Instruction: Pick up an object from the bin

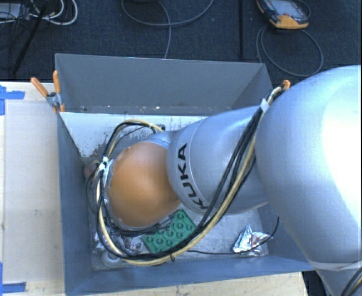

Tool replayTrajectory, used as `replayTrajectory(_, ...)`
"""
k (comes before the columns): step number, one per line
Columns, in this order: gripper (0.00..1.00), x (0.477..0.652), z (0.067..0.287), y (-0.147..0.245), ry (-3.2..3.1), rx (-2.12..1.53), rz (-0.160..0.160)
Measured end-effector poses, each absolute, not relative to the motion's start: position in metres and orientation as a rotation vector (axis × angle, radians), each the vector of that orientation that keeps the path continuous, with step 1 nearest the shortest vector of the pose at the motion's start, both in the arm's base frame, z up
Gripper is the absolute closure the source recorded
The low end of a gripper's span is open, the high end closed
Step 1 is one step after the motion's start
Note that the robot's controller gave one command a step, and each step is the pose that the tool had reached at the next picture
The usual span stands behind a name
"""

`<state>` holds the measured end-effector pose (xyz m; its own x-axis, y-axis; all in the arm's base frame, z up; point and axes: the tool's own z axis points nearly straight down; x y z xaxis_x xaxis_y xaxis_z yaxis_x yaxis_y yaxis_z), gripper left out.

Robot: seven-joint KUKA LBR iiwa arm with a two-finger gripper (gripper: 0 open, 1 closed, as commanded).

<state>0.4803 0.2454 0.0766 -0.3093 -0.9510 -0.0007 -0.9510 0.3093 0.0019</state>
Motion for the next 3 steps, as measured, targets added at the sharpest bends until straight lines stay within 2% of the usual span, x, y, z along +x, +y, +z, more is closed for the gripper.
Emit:
replayTrajectory(1, 1.0, 0.48, 0.115, 0.247, -2.548, 1.842, -0.001)
replayTrajectory(2, 1.0, 0.48, 0.14, 0.248, -2.552, 1.836, -0.001)
replayTrajectory(3, 1.0, 0.481, 0.149, 0.248, -2.557, 1.826, -0.002)
